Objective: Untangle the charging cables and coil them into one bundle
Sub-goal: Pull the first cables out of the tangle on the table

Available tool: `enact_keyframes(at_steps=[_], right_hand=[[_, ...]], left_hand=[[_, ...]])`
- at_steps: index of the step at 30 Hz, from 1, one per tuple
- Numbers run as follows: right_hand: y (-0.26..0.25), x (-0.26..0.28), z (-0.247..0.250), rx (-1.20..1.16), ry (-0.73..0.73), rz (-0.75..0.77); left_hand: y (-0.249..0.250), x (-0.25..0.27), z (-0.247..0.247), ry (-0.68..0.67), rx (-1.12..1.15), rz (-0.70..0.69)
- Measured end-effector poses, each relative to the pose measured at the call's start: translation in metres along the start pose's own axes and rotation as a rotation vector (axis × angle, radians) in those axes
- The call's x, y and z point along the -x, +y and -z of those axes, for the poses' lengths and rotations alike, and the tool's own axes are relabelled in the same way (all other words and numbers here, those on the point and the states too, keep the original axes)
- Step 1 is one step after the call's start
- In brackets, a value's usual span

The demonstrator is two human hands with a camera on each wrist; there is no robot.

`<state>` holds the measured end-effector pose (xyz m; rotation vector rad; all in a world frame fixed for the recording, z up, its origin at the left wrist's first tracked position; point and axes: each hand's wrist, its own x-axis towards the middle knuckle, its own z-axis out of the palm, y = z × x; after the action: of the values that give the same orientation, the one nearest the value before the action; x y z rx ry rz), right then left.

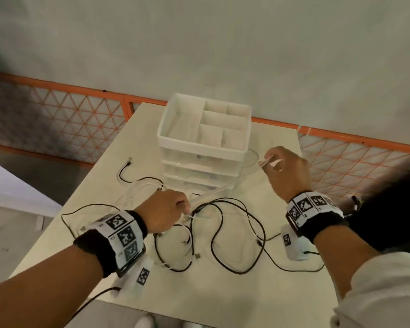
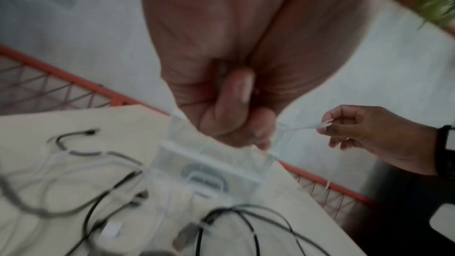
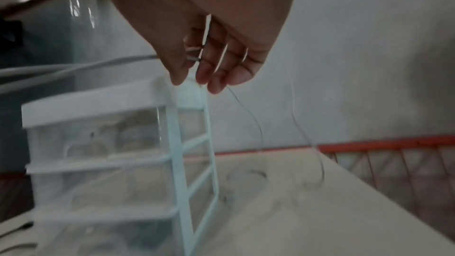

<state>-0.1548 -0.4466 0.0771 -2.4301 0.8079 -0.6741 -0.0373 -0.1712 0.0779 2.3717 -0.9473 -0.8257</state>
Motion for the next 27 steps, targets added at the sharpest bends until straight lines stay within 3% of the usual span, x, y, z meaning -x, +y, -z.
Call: enact_keyframes(at_steps=[3,7,10,13,15,17,19,23,27], right_hand=[[0.028,0.018,-0.026,0.125,-0.418,-0.202],[0.034,0.028,-0.03,-0.042,-0.359,-0.327],[0.032,0.034,-0.037,-0.017,-0.479,-0.392],[0.022,0.049,-0.048,0.055,-0.375,-0.485],[0.006,0.064,-0.057,0.101,-0.421,-0.393],[-0.005,0.08,-0.076,0.08,-0.629,-0.191],[-0.017,0.095,-0.096,-0.004,-0.783,-0.116],[-0.031,0.103,-0.131,0.09,-0.823,-0.12],[-0.037,0.109,-0.149,0.359,-0.906,-0.133]], left_hand=[[-0.015,-0.007,-0.027,0.023,-0.096,0.113],[-0.009,-0.002,-0.039,0.011,0.022,0.191],[-0.005,0.0,-0.042,0.135,0.125,0.257],[-0.014,-0.002,-0.043,0.249,0.358,0.349],[-0.017,-0.003,-0.038,0.271,0.54,0.374],[-0.017,-0.003,-0.031,0.25,0.732,0.357],[-0.017,-0.002,-0.022,0.214,0.774,0.281],[-0.018,0.0,0.004,0.189,0.818,0.15],[-0.022,0.002,0.035,0.204,0.884,0.072]])
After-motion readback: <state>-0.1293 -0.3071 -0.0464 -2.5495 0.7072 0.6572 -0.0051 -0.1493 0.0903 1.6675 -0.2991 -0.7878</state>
